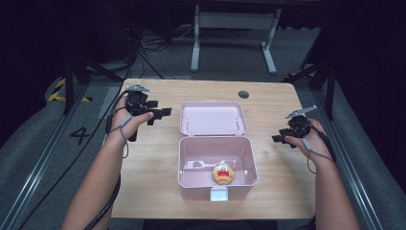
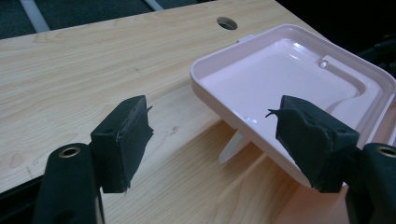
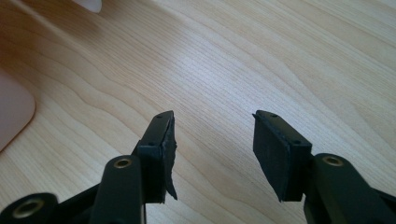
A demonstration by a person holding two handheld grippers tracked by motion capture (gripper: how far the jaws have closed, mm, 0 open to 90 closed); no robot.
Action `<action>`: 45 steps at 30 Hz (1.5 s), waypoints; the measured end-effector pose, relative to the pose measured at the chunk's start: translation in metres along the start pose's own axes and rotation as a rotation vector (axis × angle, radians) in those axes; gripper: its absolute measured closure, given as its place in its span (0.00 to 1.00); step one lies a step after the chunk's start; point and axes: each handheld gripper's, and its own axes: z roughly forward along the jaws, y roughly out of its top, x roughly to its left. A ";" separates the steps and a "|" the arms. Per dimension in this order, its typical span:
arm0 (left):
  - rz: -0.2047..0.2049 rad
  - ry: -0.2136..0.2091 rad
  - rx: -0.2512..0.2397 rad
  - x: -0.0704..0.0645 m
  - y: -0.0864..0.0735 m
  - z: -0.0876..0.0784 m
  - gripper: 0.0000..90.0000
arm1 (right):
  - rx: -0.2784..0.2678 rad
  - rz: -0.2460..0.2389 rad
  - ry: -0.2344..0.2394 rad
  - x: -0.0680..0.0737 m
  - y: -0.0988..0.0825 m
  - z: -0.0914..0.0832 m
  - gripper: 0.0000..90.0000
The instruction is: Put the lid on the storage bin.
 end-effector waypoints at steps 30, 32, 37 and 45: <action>-0.098 -0.060 0.055 0.007 0.008 0.088 0.36 | 0.005 0.000 0.000 0.000 -0.002 0.003 0.54; -0.108 -0.065 0.064 0.009 0.008 0.092 0.36 | 0.007 0.001 0.002 0.001 -0.002 0.003 0.54; -0.143 -0.088 0.076 0.011 0.006 0.099 0.42 | 0.008 0.002 0.004 0.001 -0.002 0.004 0.53; -0.204 -0.134 0.106 0.012 0.003 0.107 0.51 | 0.003 -0.007 -0.001 0.000 -0.003 0.004 0.53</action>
